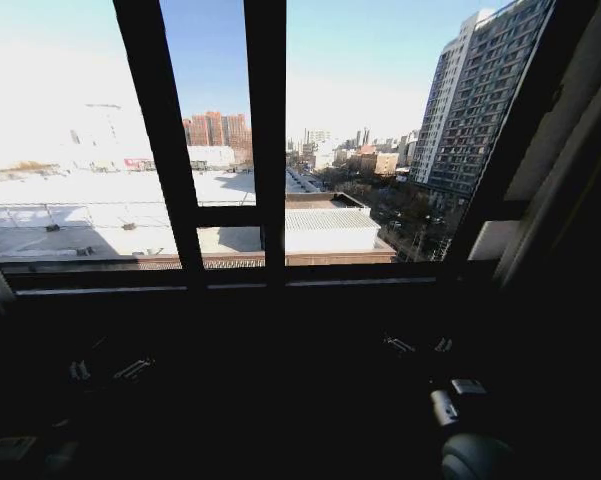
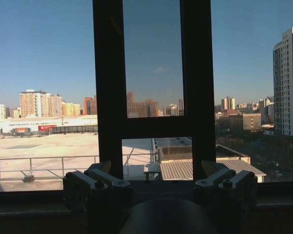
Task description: Open the curtains by pulling them apart, changing their state from closed to fully open.
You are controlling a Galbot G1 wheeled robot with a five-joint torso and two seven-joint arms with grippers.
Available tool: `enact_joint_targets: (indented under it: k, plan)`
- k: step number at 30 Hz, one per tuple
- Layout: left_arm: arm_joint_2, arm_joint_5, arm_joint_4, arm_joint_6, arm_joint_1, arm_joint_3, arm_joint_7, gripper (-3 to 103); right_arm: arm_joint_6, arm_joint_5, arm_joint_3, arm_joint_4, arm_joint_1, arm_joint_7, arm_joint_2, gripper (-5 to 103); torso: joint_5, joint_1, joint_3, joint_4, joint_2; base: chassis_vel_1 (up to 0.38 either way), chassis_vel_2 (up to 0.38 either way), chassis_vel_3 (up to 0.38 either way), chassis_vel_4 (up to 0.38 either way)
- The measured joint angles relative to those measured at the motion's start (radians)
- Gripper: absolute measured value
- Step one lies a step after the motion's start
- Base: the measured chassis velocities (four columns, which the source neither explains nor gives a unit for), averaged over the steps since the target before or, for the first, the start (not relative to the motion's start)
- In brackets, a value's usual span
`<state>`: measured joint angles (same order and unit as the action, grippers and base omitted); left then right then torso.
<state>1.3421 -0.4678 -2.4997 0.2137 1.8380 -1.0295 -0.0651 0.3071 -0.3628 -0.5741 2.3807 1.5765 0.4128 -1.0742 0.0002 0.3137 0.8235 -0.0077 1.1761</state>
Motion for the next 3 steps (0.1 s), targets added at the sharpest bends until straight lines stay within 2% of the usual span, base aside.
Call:
enact_joint_targets:
  k: [3]
  plan:
    - [0.006,-0.015,0.0,-0.004,0.002,0.021,0.0,100,0.02,-0.047,-0.001,0.011,0.002,-0.005,0.0,100,0.0003,0.001,0.001,0.0004,-0.001,-0.03,0.045,0.04,-0.045]
